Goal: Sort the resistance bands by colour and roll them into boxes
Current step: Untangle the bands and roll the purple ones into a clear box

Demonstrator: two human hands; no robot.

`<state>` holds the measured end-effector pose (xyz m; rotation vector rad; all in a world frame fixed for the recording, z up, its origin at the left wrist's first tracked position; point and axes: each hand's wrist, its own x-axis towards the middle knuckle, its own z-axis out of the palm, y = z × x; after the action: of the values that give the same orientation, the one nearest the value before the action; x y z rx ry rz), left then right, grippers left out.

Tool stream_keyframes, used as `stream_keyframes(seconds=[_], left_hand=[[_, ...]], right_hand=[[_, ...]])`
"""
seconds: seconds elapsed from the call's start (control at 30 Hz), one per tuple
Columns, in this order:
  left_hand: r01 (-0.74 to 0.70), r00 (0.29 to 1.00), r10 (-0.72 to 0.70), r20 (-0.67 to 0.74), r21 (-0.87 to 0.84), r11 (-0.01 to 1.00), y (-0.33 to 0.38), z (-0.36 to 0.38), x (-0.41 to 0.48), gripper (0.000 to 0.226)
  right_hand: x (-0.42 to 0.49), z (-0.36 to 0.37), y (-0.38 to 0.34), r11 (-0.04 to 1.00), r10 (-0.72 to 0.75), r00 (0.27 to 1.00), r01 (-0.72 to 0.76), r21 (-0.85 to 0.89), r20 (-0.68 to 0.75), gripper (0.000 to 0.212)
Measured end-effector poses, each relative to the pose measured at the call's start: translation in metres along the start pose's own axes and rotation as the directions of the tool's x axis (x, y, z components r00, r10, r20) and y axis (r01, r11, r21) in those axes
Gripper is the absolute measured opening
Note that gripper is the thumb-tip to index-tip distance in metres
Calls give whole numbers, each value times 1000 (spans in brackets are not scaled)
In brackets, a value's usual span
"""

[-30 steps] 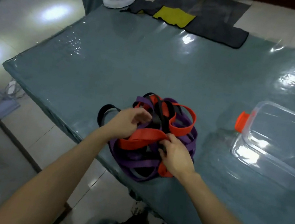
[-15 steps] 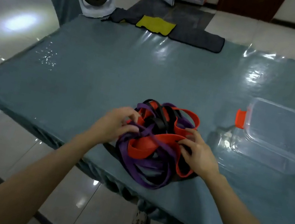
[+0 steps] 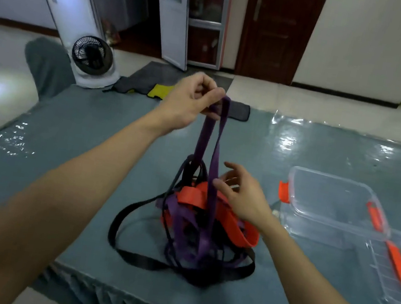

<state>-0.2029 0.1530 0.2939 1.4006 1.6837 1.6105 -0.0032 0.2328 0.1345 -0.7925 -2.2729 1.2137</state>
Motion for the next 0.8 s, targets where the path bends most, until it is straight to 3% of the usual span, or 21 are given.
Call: stream_keyframes(seconds=[0.1, 0.2, 0.3, 0.4, 0.53, 0.67, 0.7, 0.8], left_hand=[[-88, 996, 87, -24, -48, 995, 21, -6, 26, 11], [-141, 989, 139, -58, -50, 989, 22, -15, 40, 13], [-118, 984, 119, -135, 19, 993, 0, -29, 39, 14], [55, 984, -13, -180, 231, 971, -40, -35, 26, 15], [232, 963, -267, 35, 393, 890, -96, 0, -11, 35], [312, 810, -475, 343, 432, 846, -135, 69, -49, 91], [319, 778, -494, 388, 432, 843, -143, 87, -56, 96], [283, 781, -456, 426, 410, 867, -162, 142, -70, 63]], right_hand=[[12, -11, -4, 988, 10, 999, -4, -152, 36, 24], [12, -17, 4, 990, 9, 991, 10, -143, 132, 13], [19, -43, 1, 994, 84, 996, -82, -74, 33, 13], [35, -86, -14, 983, 121, 985, -101, 153, -125, 15], [54, -147, -46, 954, 26, 964, 54, 294, -264, 13], [63, -178, -63, 937, 20, 957, 83, 339, -288, 12], [64, -184, -64, 927, 21, 959, 87, 364, -283, 12], [64, -200, -62, 872, 6, 961, 130, 473, -276, 12]])
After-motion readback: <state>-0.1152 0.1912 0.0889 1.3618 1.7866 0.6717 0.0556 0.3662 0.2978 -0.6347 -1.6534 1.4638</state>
